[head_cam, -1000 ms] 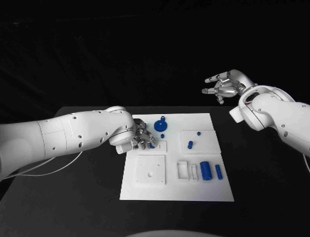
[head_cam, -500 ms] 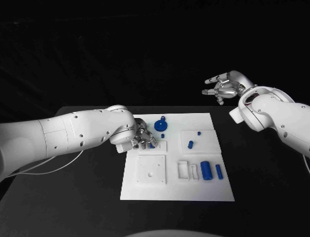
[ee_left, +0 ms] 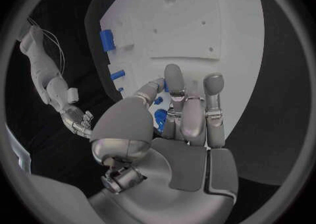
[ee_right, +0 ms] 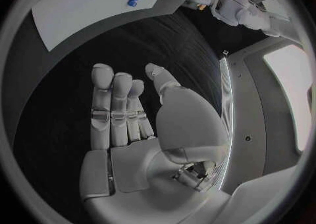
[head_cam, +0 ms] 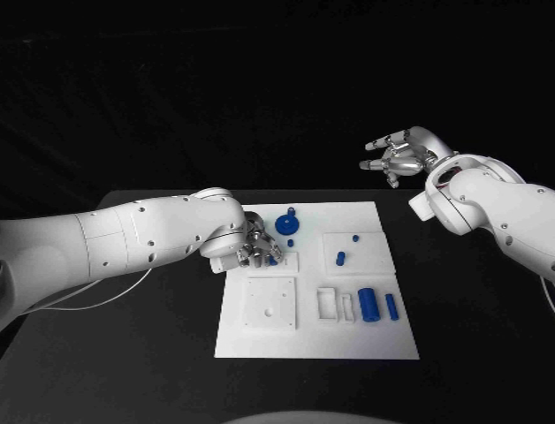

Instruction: Assemble the parts on the task board

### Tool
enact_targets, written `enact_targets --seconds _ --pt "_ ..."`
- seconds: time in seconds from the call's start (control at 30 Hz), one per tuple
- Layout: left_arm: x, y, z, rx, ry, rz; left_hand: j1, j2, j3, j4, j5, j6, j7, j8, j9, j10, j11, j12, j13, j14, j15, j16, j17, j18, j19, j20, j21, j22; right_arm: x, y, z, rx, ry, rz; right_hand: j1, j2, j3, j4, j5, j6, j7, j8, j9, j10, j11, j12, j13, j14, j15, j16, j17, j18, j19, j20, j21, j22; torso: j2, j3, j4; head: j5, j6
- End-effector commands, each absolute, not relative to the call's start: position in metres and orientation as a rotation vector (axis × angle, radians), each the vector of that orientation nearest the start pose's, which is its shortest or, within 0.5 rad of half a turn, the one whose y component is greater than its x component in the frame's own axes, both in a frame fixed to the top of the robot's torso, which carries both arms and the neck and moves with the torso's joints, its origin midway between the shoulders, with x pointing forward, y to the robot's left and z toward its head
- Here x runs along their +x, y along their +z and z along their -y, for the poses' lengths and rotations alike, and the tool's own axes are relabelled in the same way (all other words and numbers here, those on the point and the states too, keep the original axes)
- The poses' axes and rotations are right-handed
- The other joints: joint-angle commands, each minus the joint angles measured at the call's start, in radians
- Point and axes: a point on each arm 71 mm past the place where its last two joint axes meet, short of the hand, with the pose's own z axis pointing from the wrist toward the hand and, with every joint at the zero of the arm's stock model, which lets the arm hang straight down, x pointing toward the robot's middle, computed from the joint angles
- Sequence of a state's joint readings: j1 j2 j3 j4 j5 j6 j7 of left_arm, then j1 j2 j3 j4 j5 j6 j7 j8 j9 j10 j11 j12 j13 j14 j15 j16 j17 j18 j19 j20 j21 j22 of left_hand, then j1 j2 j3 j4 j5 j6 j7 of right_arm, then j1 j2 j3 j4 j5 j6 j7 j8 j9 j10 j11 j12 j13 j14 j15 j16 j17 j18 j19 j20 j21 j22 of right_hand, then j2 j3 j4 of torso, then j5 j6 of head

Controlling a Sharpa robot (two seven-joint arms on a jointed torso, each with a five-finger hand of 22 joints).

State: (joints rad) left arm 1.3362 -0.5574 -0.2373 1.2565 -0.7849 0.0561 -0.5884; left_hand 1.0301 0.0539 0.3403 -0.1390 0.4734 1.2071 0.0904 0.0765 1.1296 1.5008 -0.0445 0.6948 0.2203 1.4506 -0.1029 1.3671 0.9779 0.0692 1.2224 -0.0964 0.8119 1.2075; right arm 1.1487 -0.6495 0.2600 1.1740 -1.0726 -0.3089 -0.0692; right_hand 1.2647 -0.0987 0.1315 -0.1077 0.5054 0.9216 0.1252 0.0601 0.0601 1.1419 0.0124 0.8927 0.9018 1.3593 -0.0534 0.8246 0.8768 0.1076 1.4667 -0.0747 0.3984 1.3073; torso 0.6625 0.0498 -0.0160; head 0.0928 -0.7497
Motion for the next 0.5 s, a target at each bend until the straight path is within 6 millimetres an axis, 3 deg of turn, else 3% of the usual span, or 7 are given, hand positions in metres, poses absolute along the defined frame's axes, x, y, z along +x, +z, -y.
enact_targets --seconds 0.03,0.27,0.5 --pt "0.5131 -0.2442 -0.1544 -0.339 -0.341 -2.44 0.019 0.01 0.008 -0.012 -0.009 0.203 -0.152 -0.003 -0.002 0.015 -0.043 0.002 -0.001 0.004 -0.004 0.004 -0.001 0.003 0.002 0.005 -0.007 0.002 0.5692 -0.1379 0.2217 0.431 0.82 -1.541 -0.013 -0.001 -0.001 -0.005 0.006 0.006 0.001 -0.001 0.001 -0.005 -0.002 -0.005 -0.001 -0.007 -0.003 0.001 -0.002 0.015 0.037 0.001 -0.003 0.038 0.001 0.0 -0.0015 -0.001 0.001" --pt "0.5146 -0.2443 -0.1523 -0.327 -0.326 -2.438 0.022 0.009 0.001 -0.007 -0.017 0.201 -0.151 -0.004 -0.001 0.015 -0.043 0.001 -0.002 0.004 -0.004 0.001 -0.005 0.003 0.002 0.006 -0.016 0.005 0.5686 -0.1376 0.2208 0.428 0.823 -1.543 -0.013 -0.001 -0.001 -0.006 0.006 0.006 0.001 0.0 0.001 -0.006 -0.001 -0.007 -0.002 -0.008 -0.002 0.001 -0.003 0.016 0.036 0.001 -0.009 0.038 -0.001 -0.0005 -0.0004 -0.005 0.0" --pt "0.516 -0.2439 -0.1552 -0.333 -0.314 -2.421 0.022 -0.004 -0.016 0.003 -0.046 0.195 -0.15 -0.005 -0.003 0.015 -0.042 -0.007 -0.007 0.002 -0.003 -0.007 -0.02 0.003 0.001 0.004 -0.03 0.006 0.5684 -0.1374 0.2215 0.427 0.822 -1.543 -0.014 -0.002 -0.002 -0.006 0.006 0.001 0.001 -0.001 0.001 -0.007 -0.001 -0.007 -0.003 -0.009 -0.002 0.0 -0.003 0.016 0.036 0.001 -0.013 0.037 -0.001 -0.0013 0.0013 -0.009 0.002"
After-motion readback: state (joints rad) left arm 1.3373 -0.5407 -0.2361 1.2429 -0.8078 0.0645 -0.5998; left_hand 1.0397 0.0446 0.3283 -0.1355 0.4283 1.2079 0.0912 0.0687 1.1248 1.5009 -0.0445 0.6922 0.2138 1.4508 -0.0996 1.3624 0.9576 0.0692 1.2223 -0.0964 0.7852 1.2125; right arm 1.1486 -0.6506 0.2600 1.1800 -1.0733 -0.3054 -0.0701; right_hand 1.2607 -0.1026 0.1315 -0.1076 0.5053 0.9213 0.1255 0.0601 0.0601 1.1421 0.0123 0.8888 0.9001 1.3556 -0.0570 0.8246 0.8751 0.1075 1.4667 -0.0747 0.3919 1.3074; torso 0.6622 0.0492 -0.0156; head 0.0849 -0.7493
